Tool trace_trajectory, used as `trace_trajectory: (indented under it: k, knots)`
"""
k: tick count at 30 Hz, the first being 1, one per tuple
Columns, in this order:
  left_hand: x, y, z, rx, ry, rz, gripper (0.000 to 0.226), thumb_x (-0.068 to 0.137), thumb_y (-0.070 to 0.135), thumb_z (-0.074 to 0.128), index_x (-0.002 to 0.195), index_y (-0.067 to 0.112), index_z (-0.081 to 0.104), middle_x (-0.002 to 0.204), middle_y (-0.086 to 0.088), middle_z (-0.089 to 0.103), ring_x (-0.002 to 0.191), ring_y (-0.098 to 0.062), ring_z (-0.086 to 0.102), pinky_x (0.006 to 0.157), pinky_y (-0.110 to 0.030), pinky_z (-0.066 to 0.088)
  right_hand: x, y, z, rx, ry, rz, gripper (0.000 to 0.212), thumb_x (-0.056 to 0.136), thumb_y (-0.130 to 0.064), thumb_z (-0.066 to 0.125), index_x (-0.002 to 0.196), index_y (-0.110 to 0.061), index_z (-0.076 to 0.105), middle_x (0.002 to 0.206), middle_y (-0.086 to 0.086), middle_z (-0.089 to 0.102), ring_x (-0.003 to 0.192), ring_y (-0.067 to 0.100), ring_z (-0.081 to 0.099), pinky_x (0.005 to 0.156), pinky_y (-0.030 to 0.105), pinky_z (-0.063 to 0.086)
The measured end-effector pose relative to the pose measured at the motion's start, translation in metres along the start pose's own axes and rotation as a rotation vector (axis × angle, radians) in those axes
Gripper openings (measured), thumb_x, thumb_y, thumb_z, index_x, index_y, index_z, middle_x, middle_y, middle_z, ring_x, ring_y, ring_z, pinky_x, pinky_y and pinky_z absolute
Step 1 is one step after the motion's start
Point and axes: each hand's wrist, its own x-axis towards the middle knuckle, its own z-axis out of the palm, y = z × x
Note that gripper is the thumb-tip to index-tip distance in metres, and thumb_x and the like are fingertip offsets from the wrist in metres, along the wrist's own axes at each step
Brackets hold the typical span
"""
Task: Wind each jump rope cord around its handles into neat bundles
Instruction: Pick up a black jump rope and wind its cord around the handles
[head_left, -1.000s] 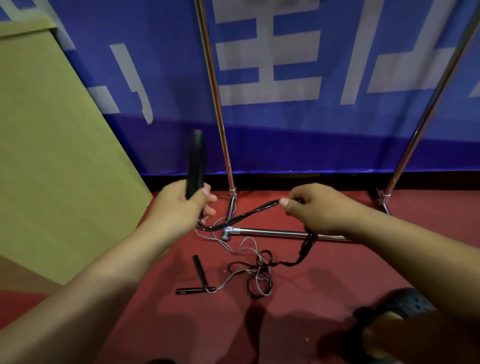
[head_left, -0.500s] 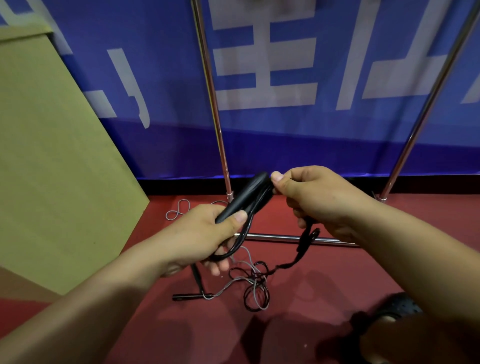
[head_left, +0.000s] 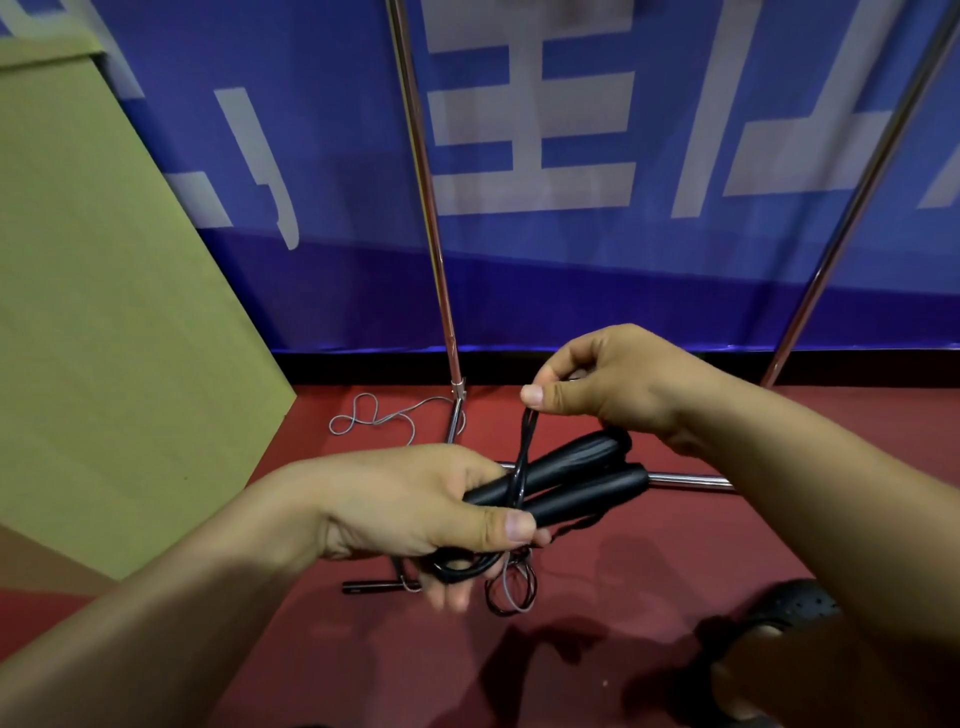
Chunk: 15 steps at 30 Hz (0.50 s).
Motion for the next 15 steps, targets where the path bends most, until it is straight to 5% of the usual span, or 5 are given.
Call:
trace_trajectory:
  k: [4, 8, 12, 15]
  knots:
    - [0.001, 0.003, 0.003, -0.099, -0.031, 0.058, 0.036, 0.092, 0.04, 0.066, 0.109, 0.008, 0.061, 0.075, -0.006, 0.062, 0.07, -0.026, 0.071, 0.061, -0.031, 0.059, 0.003, 0.002, 0.001, 0.223, -0.162, 0.173, 0.017, 0.079, -0.028, 0.076, 0.083, -0.012, 0.07, 0.055, -0.008, 0.051, 0.047, 0.006, 0.041, 0.043, 0.018, 0.037]
    - [0.0, 0.002, 0.002, -0.229, -0.066, 0.122, 0.038, 0.079, 0.044, 0.069, 0.103, 0.016, 0.065, 0.081, -0.009, 0.067, 0.069, -0.025, 0.072, 0.06, -0.032, 0.059, 0.004, 0.002, 0.001, 0.595, -0.256, 0.296, 0.01, 0.087, -0.024, 0.066, 0.081, -0.017, 0.062, 0.065, 0.0, 0.051, 0.047, 0.01, 0.049, 0.044, 0.02, 0.046]
    - [-0.003, 0.008, 0.003, -0.394, 0.006, 0.207, 0.038, 0.075, 0.044, 0.067, 0.102, 0.018, 0.065, 0.084, -0.013, 0.071, 0.06, -0.021, 0.07, 0.047, -0.026, 0.055, 0.006, 0.011, 0.017, 0.509, -0.261, 0.259, 0.018, 0.092, -0.03, 0.062, 0.075, -0.023, 0.062, 0.066, -0.001, 0.055, 0.064, 0.014, 0.046, 0.068, 0.033, 0.04]
    - [-0.001, 0.016, 0.004, -0.426, 0.212, 0.257, 0.044, 0.075, 0.043, 0.058, 0.105, 0.01, 0.058, 0.071, -0.007, 0.067, 0.047, -0.014, 0.061, 0.036, -0.02, 0.046, 0.005, 0.013, 0.03, 0.431, -0.24, 0.287, 0.039, 0.097, -0.031, 0.052, 0.06, -0.024, 0.063, 0.063, -0.006, 0.053, 0.058, 0.01, 0.042, 0.068, 0.03, 0.044]
